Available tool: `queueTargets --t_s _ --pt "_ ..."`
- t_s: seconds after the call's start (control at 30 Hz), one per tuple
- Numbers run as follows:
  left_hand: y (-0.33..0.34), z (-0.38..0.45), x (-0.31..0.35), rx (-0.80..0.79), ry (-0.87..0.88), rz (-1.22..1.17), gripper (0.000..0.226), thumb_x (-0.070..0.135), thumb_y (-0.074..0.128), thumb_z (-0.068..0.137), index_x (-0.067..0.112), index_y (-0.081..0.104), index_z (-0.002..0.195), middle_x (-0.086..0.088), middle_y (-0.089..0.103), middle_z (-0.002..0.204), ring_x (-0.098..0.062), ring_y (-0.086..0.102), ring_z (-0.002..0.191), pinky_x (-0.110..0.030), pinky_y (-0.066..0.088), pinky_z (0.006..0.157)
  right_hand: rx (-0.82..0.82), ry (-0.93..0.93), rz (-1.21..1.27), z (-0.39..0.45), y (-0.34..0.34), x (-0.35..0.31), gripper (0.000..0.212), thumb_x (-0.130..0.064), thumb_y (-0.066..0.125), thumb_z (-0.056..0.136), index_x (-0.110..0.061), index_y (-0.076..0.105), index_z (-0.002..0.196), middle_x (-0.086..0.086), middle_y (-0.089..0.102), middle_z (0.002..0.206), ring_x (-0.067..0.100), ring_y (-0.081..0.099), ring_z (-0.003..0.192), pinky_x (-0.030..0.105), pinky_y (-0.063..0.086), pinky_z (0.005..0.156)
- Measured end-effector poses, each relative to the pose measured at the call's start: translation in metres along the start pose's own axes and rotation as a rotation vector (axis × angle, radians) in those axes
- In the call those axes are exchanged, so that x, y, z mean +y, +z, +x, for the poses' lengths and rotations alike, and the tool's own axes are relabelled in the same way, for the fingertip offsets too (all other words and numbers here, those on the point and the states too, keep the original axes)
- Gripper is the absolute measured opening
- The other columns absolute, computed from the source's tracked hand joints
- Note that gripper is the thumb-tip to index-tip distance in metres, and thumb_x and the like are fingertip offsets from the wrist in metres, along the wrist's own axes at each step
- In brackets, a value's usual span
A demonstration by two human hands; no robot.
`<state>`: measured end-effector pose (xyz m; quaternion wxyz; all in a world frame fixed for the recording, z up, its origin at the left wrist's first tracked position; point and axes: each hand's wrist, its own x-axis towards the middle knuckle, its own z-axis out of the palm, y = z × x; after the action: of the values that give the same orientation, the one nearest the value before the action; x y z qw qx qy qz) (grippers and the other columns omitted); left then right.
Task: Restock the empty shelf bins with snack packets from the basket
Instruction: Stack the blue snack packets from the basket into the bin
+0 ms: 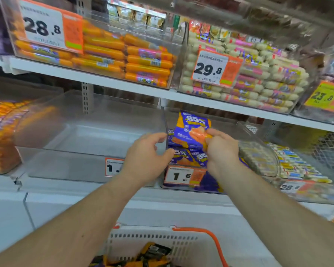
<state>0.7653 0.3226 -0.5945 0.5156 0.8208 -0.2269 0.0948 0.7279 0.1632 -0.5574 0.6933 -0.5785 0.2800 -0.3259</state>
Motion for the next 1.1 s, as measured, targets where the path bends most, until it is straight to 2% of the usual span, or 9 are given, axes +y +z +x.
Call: queueTargets --t_s 0.13,0.27,0.37,0.43,0.57,0.77,0.87,1.0,1.1 --pt "0.000 0.009 -0.013 -0.138 -0.083 0.260 0.056 0.045 0.065 0.087 0.027 0.051 0.137 0.013 0.065 0.119 -0.015 0.061 0.105 -0.035 0.048 0.094 0.045 0.007 -0.147 0.064 0.012 0.006 0.032 0.007 0.044 0.090 -0.012 0.068 0.098 0.008 0.068 0.088 0.021 0.054 0.063 0.028 0.042 0.056" --pt "0.005 0.011 -0.013 -0.116 -0.080 0.379 0.043 0.045 0.062 0.089 0.034 0.056 0.131 0.017 0.069 0.114 -0.012 0.059 0.114 -0.029 0.047 0.092 -0.147 0.017 -0.386 0.096 0.029 0.015 0.028 0.002 0.049 0.094 -0.006 0.064 0.117 0.016 0.066 0.106 0.011 0.051 0.061 0.023 0.045 0.054" --pt "0.007 0.011 -0.014 -0.091 -0.084 0.393 0.040 0.045 0.062 0.090 0.036 0.057 0.129 0.019 0.069 0.112 -0.009 0.059 0.113 -0.025 0.044 0.088 -0.292 0.024 -0.594 0.108 0.050 0.030 0.007 -0.009 0.060 0.092 -0.012 0.063 0.098 0.011 0.059 0.100 0.016 0.055 0.070 0.029 0.049 0.061" --pt "0.008 0.011 -0.015 -0.084 -0.077 0.395 0.040 0.045 0.061 0.090 0.038 0.057 0.129 0.021 0.068 0.113 -0.008 0.058 0.113 -0.024 0.043 0.086 -0.340 -0.043 -0.844 0.116 0.060 0.044 0.020 -0.015 0.067 0.088 -0.006 0.063 0.106 0.010 0.061 0.101 0.022 0.057 0.088 0.035 0.049 0.078" --pt "0.010 0.012 -0.018 -0.065 -0.066 0.406 0.040 0.046 0.061 0.090 0.039 0.056 0.129 0.021 0.068 0.112 -0.008 0.059 0.112 -0.023 0.042 0.083 -0.373 -0.082 -1.092 0.125 0.066 0.057 0.055 -0.023 0.064 0.091 -0.009 0.046 0.141 0.012 0.058 0.130 0.028 0.056 0.115 0.040 0.047 0.100" --pt "0.010 0.011 -0.019 -0.075 -0.018 0.392 0.041 0.047 0.061 0.090 0.038 0.056 0.129 0.021 0.068 0.113 -0.007 0.060 0.109 -0.027 0.045 0.087 -0.400 -0.087 -1.101 0.129 0.065 0.060 0.059 -0.034 0.063 0.092 -0.011 0.042 0.143 0.013 0.057 0.130 0.028 0.056 0.113 0.041 0.047 0.098" --pt "0.009 0.007 -0.025 0.027 0.083 0.274 0.046 0.040 0.065 0.088 0.030 0.054 0.131 0.016 0.061 0.115 -0.006 0.059 0.090 -0.031 0.050 0.082 -0.356 -0.131 -1.104 0.123 0.061 0.053 0.057 -0.039 0.064 0.090 -0.015 0.047 0.139 0.012 0.058 0.132 0.029 0.056 0.114 0.040 0.048 0.097" --pt "-0.001 -0.006 -0.034 0.225 0.538 0.271 0.021 0.031 0.057 0.080 0.021 0.058 0.099 0.007 0.057 0.082 -0.006 0.038 0.064 -0.023 0.043 0.058 -0.165 -0.437 -1.149 0.089 0.053 0.042 0.039 -0.029 0.063 0.083 -0.024 0.064 0.121 0.006 0.066 0.118 0.030 0.057 0.112 0.042 0.050 0.093" --pt "-0.009 -0.027 -0.039 0.025 0.576 0.330 0.017 0.034 0.047 0.077 0.024 0.058 0.084 0.012 0.050 0.065 -0.016 0.054 0.060 -0.026 0.045 0.054 -0.020 -0.987 -0.859 0.040 0.034 0.042 0.022 -0.017 0.056 0.077 -0.015 0.070 0.093 0.010 0.062 0.096 0.032 0.059 0.093 0.043 0.048 0.081"
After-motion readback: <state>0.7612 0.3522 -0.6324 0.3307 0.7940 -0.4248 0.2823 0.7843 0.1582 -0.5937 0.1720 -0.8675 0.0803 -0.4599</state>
